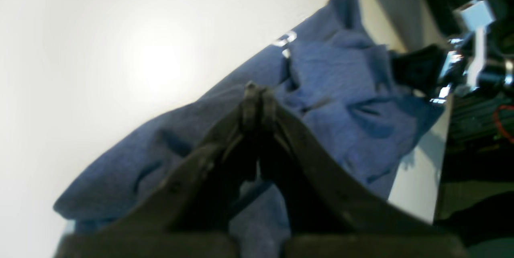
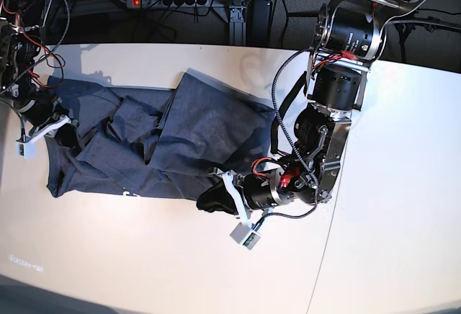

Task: Fold the T-shirt properly
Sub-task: 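Regrasp the folded shirt end with the left gripper and press it down, then release the shirt end with the right gripper and move it aside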

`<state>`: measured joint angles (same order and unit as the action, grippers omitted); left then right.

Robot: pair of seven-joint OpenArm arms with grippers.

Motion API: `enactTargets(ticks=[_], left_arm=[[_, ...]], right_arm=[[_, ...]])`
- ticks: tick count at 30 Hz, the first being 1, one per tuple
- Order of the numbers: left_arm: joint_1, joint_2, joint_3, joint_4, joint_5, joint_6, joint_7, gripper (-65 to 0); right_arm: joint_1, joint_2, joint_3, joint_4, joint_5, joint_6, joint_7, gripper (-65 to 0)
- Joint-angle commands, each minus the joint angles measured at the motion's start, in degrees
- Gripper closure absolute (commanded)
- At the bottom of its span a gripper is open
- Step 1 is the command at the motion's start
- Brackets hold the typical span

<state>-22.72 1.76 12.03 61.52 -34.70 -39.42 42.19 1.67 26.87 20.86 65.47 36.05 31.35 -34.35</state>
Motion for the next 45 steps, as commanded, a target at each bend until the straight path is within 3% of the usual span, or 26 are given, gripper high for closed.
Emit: enactTargets(ticks=[1, 5, 12, 19, 21, 23, 25, 36, 45], left_arm=[[-1.0, 0.3, -0.1, 1.2, -1.1, -0.6, -0.8, 0.0], [1.3, 0.3, -0.1, 1.2, 0.5, -0.6, -0.8, 0.0], [4.9, -0.5, -0.1, 1.2, 3.2, -0.6, -0.8, 0.0], [6.2, -1.8, 0.0, 1.2, 3.1, -0.6, -0.9, 0.0], [6.3, -1.8, 0.0, 1.2, 3.0, -0.6, -0.9, 0.0], [6.3, -1.8, 0.0, 1.2, 2.7, -0.6, -0.8, 0.0], [6.3, -1.8, -0.1, 1.2, 2.8, -0.6, -0.8, 0.0], [6.3, -1.8, 0.0, 1.2, 2.8, -0.6, -0.8, 0.0], [6.3, -1.8, -0.1, 1.2, 2.8, -0.6, -0.7, 0.0]], right_arm=[[0.5, 1.1, 0.1, 2.1, 0.4, 0.0, 0.0, 0.0], [0.5, 2.9, 0.2, 7.2, 0.4, -0.1, -0.2, 0.0], [1.8, 10.0, 4.7, 9.4, 0.4, -0.1, -0.9, 0.0], [1.7, 15.4, 9.1, -0.6, -3.9, -0.3, 0.2, 0.0], [1.8, 16.2, 9.2, -4.5, -3.8, -0.3, 1.9, -14.3], [1.8, 16.3, 9.2, -7.9, -2.4, -0.3, 3.1, -29.2], [1.8, 16.1, 9.1, -10.8, 0.8, -0.3, 3.2, -34.7], [1.8, 13.7, 9.1, -21.7, 11.9, 0.0, 0.6, -34.5], [7.2, 9.7, 6.4, -21.9, 12.8, 0.2, -5.1, -34.5]])
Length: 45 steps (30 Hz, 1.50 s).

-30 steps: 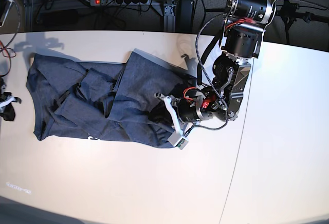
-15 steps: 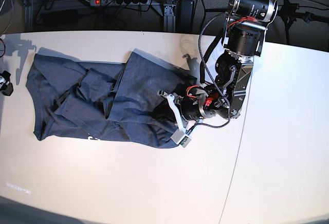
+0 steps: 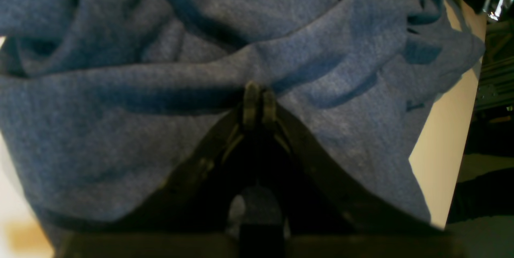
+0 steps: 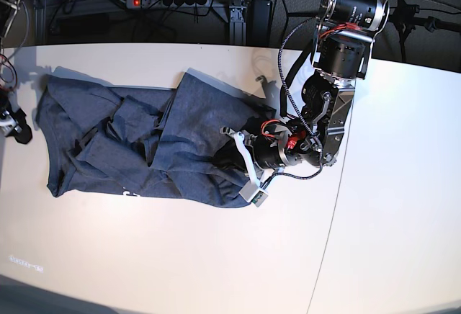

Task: Fold the T-shirt properly
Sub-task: 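Release the shirt end with the right gripper and move it aside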

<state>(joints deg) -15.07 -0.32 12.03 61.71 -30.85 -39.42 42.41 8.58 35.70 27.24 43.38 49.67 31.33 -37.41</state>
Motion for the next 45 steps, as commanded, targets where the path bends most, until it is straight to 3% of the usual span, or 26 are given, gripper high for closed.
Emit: enactTargets(ticks=[1, 9, 28, 33, 36, 45], left_arm=[[-1.4, 0.3, -0.1, 1.0, -1.1, -0.6, -0.9, 0.0], [-1.4, 0.0, 0.0, 1.0, -1.1, -0.6, 0.3, 0.0], [-1.4, -1.8, -0.1, 1.0, -3.0, -0.6, 0.3, 0.0], [-1.5, -1.7, -0.1, 1.0, -3.2, -0.6, 0.7, 0.0], [-1.8, -1.8, -0.1, 1.0, -3.3, -0.6, 1.4, 0.0], [-3.7, -1.8, -3.8, 1.0, -13.1, -0.6, 12.4, 0.0]], right_arm=[[1.1, 0.6, -1.4, 0.2, -1.2, 0.2, -2.5, -34.5], [4.4, 0.6, -12.0, 0.3, -3.4, 0.2, -6.1, -34.5], [4.4, 0.6, -22.6, 0.3, -3.4, 0.2, -8.3, -34.0], [4.4, 0.6, -22.6, 0.3, -7.4, 0.2, -7.9, -15.2], [4.4, 0.6, -22.6, 0.3, -9.5, 0.1, -5.9, 0.0], [4.8, 0.7, -22.6, 1.1, -13.2, 0.2, -4.6, 0.0]])
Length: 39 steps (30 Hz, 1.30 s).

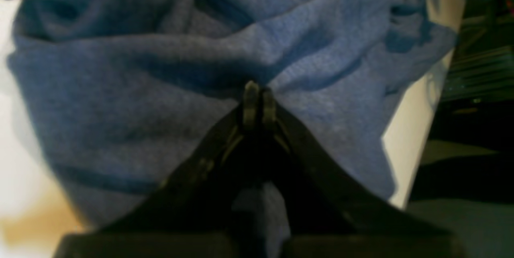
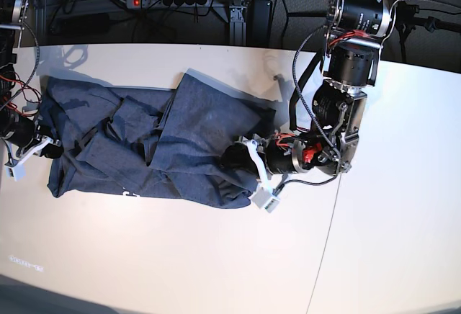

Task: Fold the T-shirt properly
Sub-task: 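Release the shirt end with the right gripper and move it aside, then grasp the shirt's other end with the right gripper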

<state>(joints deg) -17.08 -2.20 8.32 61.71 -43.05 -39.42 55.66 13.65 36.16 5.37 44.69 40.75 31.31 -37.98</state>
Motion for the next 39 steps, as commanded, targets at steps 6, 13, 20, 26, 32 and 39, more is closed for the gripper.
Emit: enactTargets(ticks=[6, 13, 20, 26, 32, 39], left_arm=[[-1.4, -1.7, -3.9, 1.0, -2.8, -0.6, 2.4, 0.0], [0.5, -4.0, -3.8, 1.0, -1.4, -0.6, -0.3, 0.0], [2.8, -4.0, -2.6, 1.0, 4.2, -0.6, -6.3, 0.0], [3.1, -2.2, 1.8, 1.0, 4.8, -0.6, -7.9, 0.0], [3.1, 1.3, 3.3, 1.0, 7.0, -0.6, -8.4, 0.0], [3.1, 5.1, 3.3, 1.0, 10.8, -0.6, -10.7, 0.0]], right_arm=[[0.0, 0.3, -0.7, 0.6, -4.3, 0.2, -4.0, 0.0], [0.3, 0.3, -0.7, 1.0, -4.3, 0.2, -4.0, 0.0], [0.3, 0.4, -0.3, 2.2, -4.1, 0.2, -4.3, 0.0], [0.3, 1.0, -0.3, 8.5, -2.5, 0.2, -5.8, 0.0], [0.3, 2.9, -0.3, 15.5, -2.2, 0.2, -6.6, 0.0], [0.3, 6.8, -0.3, 21.7, -1.1, 0.1, -7.6, 0.0]])
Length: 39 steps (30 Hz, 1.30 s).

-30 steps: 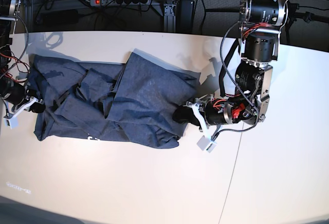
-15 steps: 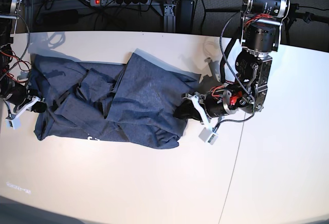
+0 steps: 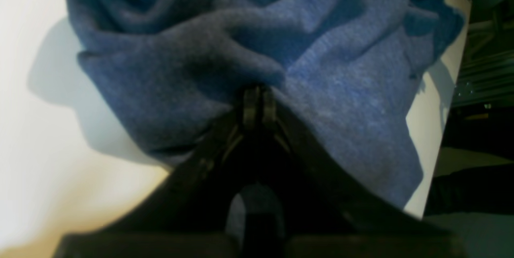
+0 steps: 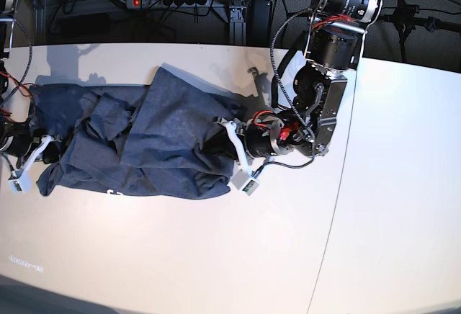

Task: Fold the T-shirt properly
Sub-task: 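Grasp the shirt's other end with the right gripper, then lift the held end with the right gripper and fold it over the shirt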

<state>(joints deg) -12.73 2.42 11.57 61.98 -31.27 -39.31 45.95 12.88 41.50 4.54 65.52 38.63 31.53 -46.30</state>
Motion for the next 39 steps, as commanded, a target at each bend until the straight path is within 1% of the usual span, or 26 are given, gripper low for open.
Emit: enactTargets(ticks=[1, 4, 6, 8, 13, 16, 19, 24, 31, 36, 39], left_arm=[[-1.2, 0.9, 0.1, 0.7, -0.4, -0.7, -1.0, 0.0], [-1.2, 2.0, 0.1, 0.7, -0.2, -0.7, -1.4, 0.0], [-1.2, 2.6, 0.1, 0.7, -0.1, -0.7, -2.4, 0.0], [-1.2, 3.3, 0.1, 0.7, 0.0, -0.7, -2.7, 0.0], [-1.2, 5.3, 0.1, 0.7, 3.5, -0.7, -3.8, 0.0], [-1.2, 5.9, 0.1, 0.7, 4.0, -0.7, -4.5, 0.0], [-1.2, 6.3, 0.1, 0.7, 4.9, -0.7, -4.6, 0.0], [-1.2, 6.3, 0.1, 0.7, 5.2, -0.7, -5.9, 0.0], [-1.4, 6.3, 0.1, 0.7, 6.9, -0.7, -6.8, 0.0], [-1.7, 6.3, 0.0, 0.7, 6.7, -0.7, -6.8, 0.0], [-1.7, 6.2, 0.0, 0.7, 6.6, -0.7, -6.7, 0.0]], right_arm=[[1.1, 2.0, 0.6, 1.7, 1.8, -0.1, 0.3, 0.0], [1.1, 3.3, 0.7, 4.7, 2.8, -0.1, -0.3, 0.0], [1.1, 3.6, 0.7, 6.3, 3.1, -0.1, -0.4, 0.0], [1.0, 3.5, 0.7, 8.0, 4.6, -0.1, -0.9, 0.0], [0.9, 3.4, 0.7, 12.2, 6.6, -0.1, -1.8, 0.0], [0.9, 3.2, 0.7, 14.6, 8.4, 0.0, -2.4, 0.0], [0.9, 2.1, 0.6, 16.6, 9.0, 0.0, -2.6, 0.0], [0.9, -1.9, 0.5, 18.6, 9.2, 0.0, -2.7, 0.0], [0.5, -8.8, -0.4, 20.5, 9.2, 0.0, -2.8, 0.0], [-1.9, -13.8, -0.5, 24.7, 9.2, 0.0, -2.7, 0.0], [-3.9, -16.3, -1.7, 27.9, 8.5, 0.0, -2.5, 0.0]])
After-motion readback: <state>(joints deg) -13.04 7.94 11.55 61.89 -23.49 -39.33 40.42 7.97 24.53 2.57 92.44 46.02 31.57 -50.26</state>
